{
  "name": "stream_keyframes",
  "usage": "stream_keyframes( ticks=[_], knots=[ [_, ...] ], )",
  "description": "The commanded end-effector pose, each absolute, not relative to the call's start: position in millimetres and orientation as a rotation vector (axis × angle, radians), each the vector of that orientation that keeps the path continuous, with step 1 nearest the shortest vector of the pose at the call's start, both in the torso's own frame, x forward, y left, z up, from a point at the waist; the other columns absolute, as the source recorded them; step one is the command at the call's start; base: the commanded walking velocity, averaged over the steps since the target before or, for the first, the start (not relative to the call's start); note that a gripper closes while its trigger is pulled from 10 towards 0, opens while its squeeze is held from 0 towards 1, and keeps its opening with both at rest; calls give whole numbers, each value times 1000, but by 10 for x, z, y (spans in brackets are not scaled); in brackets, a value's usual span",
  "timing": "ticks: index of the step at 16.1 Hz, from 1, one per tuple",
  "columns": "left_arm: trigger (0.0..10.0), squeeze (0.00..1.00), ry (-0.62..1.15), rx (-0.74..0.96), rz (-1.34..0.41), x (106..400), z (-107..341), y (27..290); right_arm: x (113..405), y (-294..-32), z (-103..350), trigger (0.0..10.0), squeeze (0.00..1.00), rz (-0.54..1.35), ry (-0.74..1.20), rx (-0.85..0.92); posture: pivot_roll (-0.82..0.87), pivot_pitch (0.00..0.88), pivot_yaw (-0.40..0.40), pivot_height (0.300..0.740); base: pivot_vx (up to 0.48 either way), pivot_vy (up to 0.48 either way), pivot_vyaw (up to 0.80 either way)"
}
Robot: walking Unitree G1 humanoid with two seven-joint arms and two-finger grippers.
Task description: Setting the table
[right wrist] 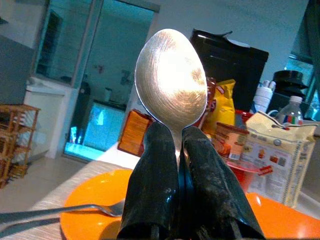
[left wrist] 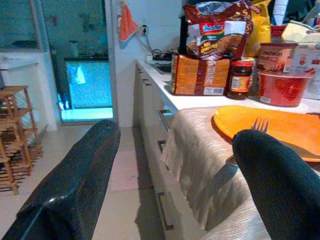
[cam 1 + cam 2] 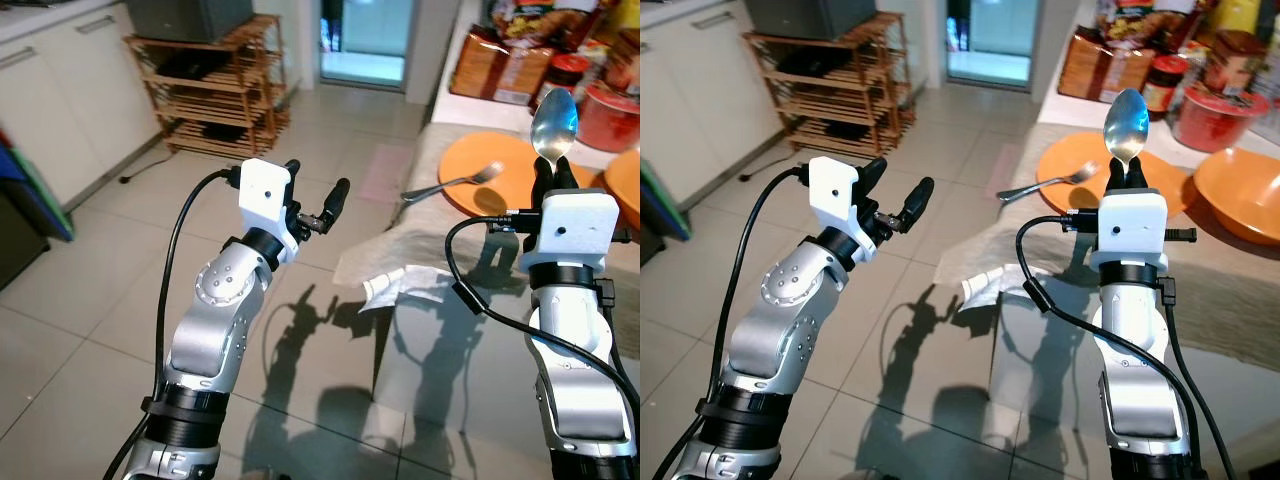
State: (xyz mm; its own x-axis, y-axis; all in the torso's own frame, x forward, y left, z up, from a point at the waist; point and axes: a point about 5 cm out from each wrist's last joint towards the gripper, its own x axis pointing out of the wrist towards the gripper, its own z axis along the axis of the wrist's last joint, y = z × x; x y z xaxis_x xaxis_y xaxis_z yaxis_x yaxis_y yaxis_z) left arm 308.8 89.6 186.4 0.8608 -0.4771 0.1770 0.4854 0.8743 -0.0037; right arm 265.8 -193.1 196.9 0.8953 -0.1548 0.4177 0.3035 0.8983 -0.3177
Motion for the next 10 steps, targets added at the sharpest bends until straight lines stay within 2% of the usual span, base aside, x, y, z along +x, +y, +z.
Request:
stream_keyframes(
  ticks=[1, 6, 10],
  knots=[
    [10000, 0, -183, -64, -505, 3097, 1892, 914, 2665, -1961, 1982, 0, 0, -251, -397, -374, -61, 3, 58, 740, 0, 0, 0],
    [10000, 0, -182, -68, -510, 3102, 1909, 905, 2673, -1977, 1970, 0, 0, -252, -389, -359, -63, 6, 56, 740, -439, 0, 0],
    [10000, 0, -189, -52, -522, 3105, 1917, 900, 2678, -1971, 1956, 0, 0, -246, -383, -362, -65, 9, 57, 740, 0, 0, 0]
  ],
)
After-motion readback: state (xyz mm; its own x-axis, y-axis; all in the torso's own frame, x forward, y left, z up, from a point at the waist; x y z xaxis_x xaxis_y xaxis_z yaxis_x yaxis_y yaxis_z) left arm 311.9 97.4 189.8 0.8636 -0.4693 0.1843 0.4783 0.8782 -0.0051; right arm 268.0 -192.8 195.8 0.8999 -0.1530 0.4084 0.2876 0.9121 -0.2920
